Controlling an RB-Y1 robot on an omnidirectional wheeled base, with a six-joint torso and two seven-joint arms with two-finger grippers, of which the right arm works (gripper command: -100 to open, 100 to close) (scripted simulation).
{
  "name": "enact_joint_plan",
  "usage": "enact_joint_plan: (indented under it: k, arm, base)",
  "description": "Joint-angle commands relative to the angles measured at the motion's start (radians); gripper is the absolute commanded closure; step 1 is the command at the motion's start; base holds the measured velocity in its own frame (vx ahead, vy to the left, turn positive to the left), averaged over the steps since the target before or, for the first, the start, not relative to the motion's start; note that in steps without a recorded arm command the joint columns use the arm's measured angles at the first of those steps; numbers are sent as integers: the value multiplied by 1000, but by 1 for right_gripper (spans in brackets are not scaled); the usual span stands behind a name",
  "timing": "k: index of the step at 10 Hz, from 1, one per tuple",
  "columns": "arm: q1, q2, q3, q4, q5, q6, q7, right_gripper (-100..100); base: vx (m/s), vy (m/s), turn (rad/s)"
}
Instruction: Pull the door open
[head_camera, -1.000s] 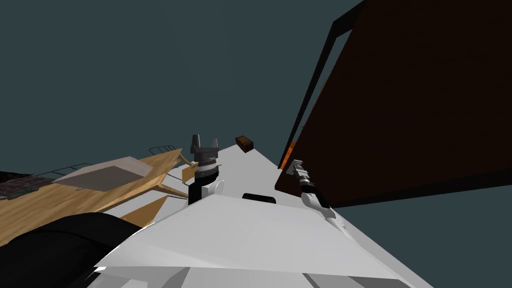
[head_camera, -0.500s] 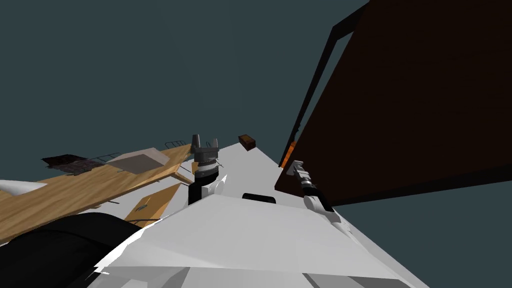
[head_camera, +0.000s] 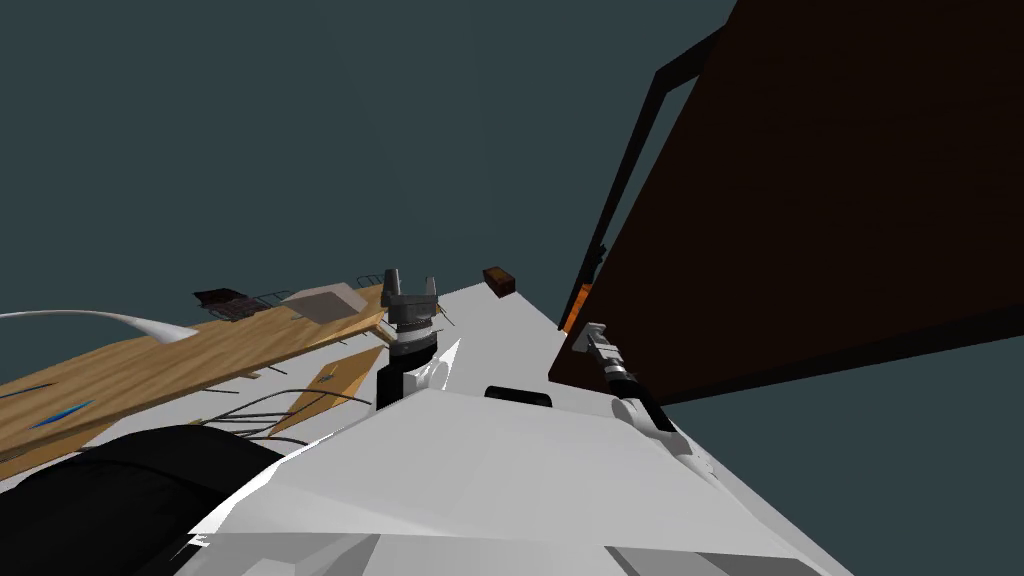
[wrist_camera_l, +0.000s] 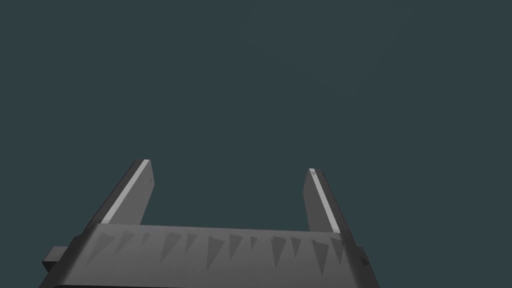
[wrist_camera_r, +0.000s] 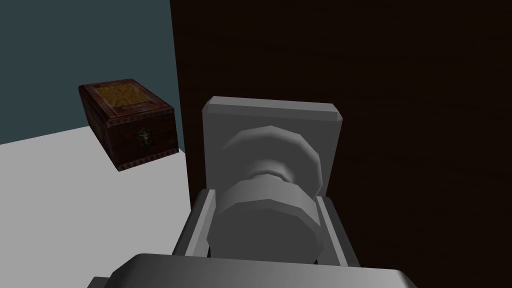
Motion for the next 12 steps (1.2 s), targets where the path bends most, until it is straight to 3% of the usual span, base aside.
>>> enact_joint_plan:
  k: [1,9,12]
  arm:
    - [0,0,0,0,0,0,0,100]
    - [29,-82,61,-9,20,-71,-78,100]
    - [36,-103,75,-12,26,-90,-98,100]
  base:
    - [-76,-21,26]
    - [-185,-67,126]
    - [-188,-64,93]
